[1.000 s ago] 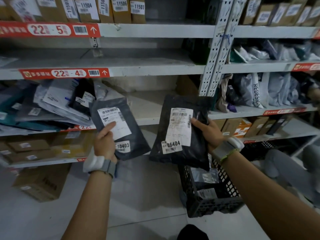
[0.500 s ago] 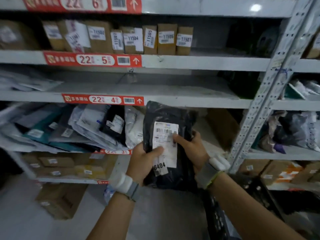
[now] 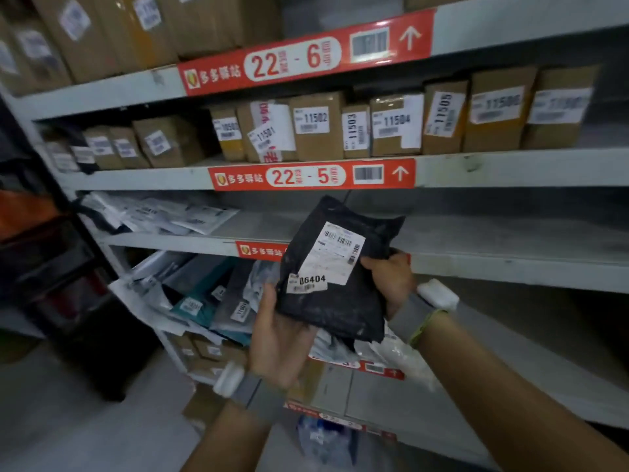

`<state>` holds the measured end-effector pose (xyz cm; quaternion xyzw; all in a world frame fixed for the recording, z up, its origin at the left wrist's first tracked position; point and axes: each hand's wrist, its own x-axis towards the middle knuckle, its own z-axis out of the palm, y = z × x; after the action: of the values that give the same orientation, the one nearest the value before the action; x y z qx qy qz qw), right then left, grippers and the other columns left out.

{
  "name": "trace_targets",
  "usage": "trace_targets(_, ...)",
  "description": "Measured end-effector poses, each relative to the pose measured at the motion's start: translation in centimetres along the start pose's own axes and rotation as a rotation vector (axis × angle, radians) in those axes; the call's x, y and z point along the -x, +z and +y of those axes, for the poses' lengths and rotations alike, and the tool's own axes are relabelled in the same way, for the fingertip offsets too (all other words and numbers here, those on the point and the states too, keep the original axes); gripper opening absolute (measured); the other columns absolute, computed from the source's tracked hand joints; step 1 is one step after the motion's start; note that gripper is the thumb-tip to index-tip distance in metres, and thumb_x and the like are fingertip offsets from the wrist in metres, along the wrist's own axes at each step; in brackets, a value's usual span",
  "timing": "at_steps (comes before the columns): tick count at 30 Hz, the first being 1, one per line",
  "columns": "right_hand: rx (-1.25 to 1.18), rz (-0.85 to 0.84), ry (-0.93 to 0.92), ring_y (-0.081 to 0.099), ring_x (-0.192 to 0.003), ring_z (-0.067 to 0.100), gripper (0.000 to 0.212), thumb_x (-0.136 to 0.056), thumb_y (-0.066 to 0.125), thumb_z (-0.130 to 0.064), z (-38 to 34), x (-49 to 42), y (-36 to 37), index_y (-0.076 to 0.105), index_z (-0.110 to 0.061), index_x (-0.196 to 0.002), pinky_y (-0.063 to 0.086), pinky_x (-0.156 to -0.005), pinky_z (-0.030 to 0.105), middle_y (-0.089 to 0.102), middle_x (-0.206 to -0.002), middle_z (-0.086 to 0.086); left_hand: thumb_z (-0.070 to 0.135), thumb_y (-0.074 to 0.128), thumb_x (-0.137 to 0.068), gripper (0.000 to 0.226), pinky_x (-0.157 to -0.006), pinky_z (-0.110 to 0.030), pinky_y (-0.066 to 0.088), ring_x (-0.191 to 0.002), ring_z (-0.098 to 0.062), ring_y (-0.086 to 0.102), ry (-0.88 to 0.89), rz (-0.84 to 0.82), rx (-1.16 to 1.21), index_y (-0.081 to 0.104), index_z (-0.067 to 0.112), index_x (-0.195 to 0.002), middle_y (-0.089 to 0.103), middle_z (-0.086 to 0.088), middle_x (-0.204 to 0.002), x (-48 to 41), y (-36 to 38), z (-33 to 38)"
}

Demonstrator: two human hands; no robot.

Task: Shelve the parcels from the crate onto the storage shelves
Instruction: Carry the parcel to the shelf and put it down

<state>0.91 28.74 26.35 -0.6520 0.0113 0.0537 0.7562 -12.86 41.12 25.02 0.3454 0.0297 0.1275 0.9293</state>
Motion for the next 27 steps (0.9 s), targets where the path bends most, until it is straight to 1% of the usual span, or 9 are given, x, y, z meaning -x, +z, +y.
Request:
trace_targets(2,-0.037,-0.039,-0.012,0.067,-0.093,0.026,0.04,-0.079,0.072,-0.006,0.6,-0.8,3.1,0.061,-0.008,-0.117,0.056,-0.087,0.04,0.069,-0.106,0.008,0.053,0.075,-0.074,0.08,-0.099,-0.043,0.052,-0.126,-0.029,0.057,0.018,0.079,-0.023,0.053,0.012,-0.14,0.059,-0.012,-0.137,-0.3,-0.9,0.3)
trace_targets(5,0.029,-0.107,-0.026,0.061,-0.1,0.024,0.04,-0.088,0.067,-0.004,0.5,-1.3,7.2,0.048,-0.008,-0.123,0.05,-0.085,0.034,0.063,-0.117,0.008,0.038,0.069,-0.079,0.058,-0.09,-0.043,0.057,-0.116,-0.024,0.065,0.048,0.262,-0.216,0.058,0.02,-0.133,0.067,-0.004,-0.128,-2.0,-2.7,2.0)
trace_targets(8,0.139,-0.159,-0.057,0.057,-0.117,0.028,0.058,-0.086,0.071,-0.013,0.5,-2.2,10.6,0.039,-0.008,-0.134,0.047,-0.101,0.042,0.056,-0.133,0.011,0.02,0.073,-0.085,0.044,-0.085,-0.052,0.058,-0.109,-0.028,0.068,0.071,0.371,-0.302,0.063,0.018,-0.128,0.07,-0.007,-0.122,-5.0,-5.0,4.6)
trace_targets(11,0.244,-0.079,-0.212,0.028,-0.144,0.028,0.091,-0.089,0.071,-0.024,0.3,-2.3,13.6,0.011,-0.01,-0.156,0.026,-0.119,0.04,0.022,-0.159,0.011,0.01,0.072,-0.088,0.031,-0.082,-0.056,0.058,-0.099,-0.029,0.071,0.147,0.434,-0.367,0.068,0.012,-0.118,0.073,-0.009,-0.111,-8.1,-7.3,7.9)
trace_targets(13,0.422,-0.057,-0.39,0.021,-0.146,0.026,0.088,-0.091,0.067,-0.032,0.6,-2.1,15.1,0.01,-0.016,-0.157,0.022,-0.118,0.034,0.014,-0.161,0.009,0.013,0.074,-0.086,0.025,-0.089,-0.055,0.055,-0.101,-0.028,0.07,0.201,0.412,-0.482,0.073,0.021,-0.109,0.074,-0.005,-0.109,-10.2,-9.1,9.9)
trace_targets(15,0.648,-0.098,-0.561,0.026,-0.143,0.027,0.076,-0.094,0.061,-0.039,1.4,-2.1,17.3,0.02,-0.02,-0.155,0.025,-0.118,0.037,0.019,-0.158,0.008,0.019,0.075,-0.081,0.02,-0.092,-0.054,0.054,-0.102,-0.027,0.07,0.227,0.387,-0.575,0.076,0.03,-0.097,0.075,0.0,-0.106,-12.1,-10.7,12.1)
trace_targets(18,0.888,-0.214,-0.556,0.032,-0.142,0.032,0.062,-0.099,0.046,-0.049,2.6,-3.2,22.0,0.025,-0.027,-0.153,0.029,-0.116,0.048,0.027,-0.157,0.009,0.017,0.074,-0.083,0.015,-0.09,-0.049,0.056,-0.1,-0.025,0.07,0.238,0.337,-0.652,0.076,0.025,-0.095,0.075,-0.002,-0.104,-15.1,-12.8,15.1)
trace_targets(22,1.011,-0.254,-0.488,0.028,-0.144,0.032,0.058,-0.103,0.032,-0.051,2.9,-5.0,27.9,0.023,-0.028,-0.155,0.025,-0.117,0.048,0.025,-0.16,0.009,0.01,0.067,-0.091,0.016,-0.068,-0.023,0.059,-0.089,-0.016,0.07,0.232,0.22,-0.782,0.07,0.011,-0.107,0.073,-0.003,-0.099,-19.1,-15.0,19.3)
trace_targets(27,1.139,-0.294,-0.422,0.022,-0.146,0.039,0.063,-0.103,0.016,-0.051,2.9,-8.4,33.4,0.021,-0.016,-0.155,0.032,-0.112,0.056,0.018,-0.163,0.012,0.024,0.066,-0.094,0.027,-0.093,-0.046,0.055,-0.103,-0.024,0.069,0.176,0.037,-0.964,0.071,0.006,-0.113,0.073,-0.01,-0.11,-23.7,-17.7,24.1)
